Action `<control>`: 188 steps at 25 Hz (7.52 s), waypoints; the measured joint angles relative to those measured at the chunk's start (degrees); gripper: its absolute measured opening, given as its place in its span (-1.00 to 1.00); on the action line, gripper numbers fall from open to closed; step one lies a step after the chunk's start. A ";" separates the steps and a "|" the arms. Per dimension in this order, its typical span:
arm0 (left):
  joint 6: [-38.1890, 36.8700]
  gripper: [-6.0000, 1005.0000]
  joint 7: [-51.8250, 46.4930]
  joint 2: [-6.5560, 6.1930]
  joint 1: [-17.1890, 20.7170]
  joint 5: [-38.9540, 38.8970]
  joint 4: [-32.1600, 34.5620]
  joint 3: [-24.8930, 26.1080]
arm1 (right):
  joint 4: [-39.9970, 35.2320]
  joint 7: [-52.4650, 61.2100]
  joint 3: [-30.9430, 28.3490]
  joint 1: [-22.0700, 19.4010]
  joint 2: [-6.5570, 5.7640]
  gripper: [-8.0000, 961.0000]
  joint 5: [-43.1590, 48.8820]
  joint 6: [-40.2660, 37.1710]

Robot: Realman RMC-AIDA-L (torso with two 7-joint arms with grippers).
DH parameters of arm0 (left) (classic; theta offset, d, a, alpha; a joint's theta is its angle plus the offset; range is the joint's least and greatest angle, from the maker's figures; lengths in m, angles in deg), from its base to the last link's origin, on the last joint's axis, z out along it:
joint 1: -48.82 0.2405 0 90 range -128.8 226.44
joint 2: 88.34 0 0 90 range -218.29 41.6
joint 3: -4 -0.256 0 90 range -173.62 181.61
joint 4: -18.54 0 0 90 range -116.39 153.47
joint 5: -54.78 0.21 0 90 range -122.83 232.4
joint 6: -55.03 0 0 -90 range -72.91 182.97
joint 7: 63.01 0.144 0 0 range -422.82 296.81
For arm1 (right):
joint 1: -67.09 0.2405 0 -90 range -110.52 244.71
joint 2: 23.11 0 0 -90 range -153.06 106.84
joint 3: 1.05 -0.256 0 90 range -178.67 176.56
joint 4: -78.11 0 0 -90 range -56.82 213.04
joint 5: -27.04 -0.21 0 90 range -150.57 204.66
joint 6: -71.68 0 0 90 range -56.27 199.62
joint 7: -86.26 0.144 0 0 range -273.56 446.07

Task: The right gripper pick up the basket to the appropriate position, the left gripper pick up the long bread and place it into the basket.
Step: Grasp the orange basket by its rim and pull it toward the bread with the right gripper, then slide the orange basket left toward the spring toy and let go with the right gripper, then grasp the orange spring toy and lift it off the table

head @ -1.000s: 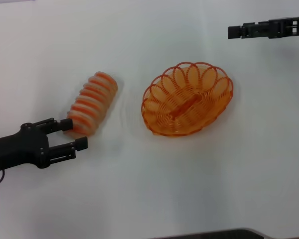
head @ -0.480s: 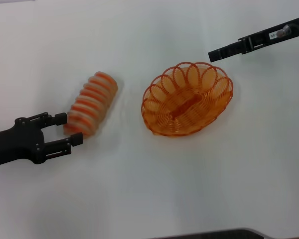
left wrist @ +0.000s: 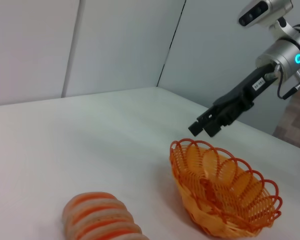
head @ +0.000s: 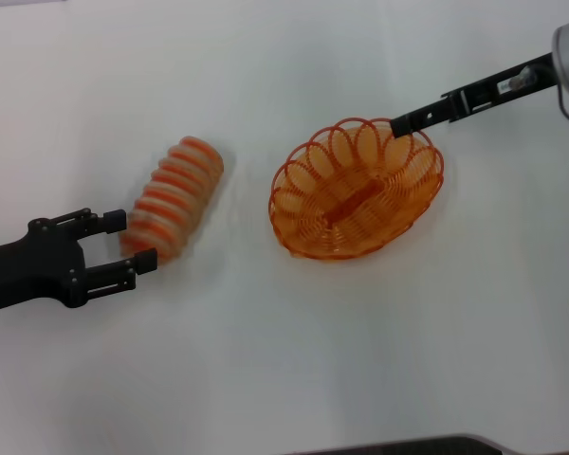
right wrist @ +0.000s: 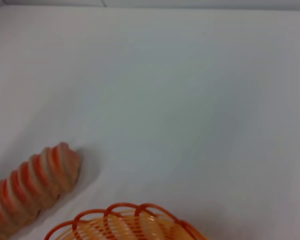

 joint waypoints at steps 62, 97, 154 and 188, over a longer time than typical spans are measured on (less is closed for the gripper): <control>2.70 0.51 1.94 1.44 -0.22 -0.07 2.07 0.00 | -2.61 7.97 6.18 -1.42 1.64 -0.88 -4.97 0.02; 3.97 0.51 2.11 2.04 -0.51 -0.01 2.55 -0.50 | -1.23 9.97 6.80 -3.52 5.16 -0.86 -4.91 6.16; -0.02 0.52 -3.75 1.77 -1.67 -2.06 -0.69 9.97 | -3.55 -39.28 -2.44 -21.07 3.37 0.94 -26.16 -16.71; -0.43 0.54 -35.83 -0.94 -12.82 22.36 18.08 -2.95 | -3.50 -59.49 -4.03 -28.92 3.93 0.94 -25.32 -16.13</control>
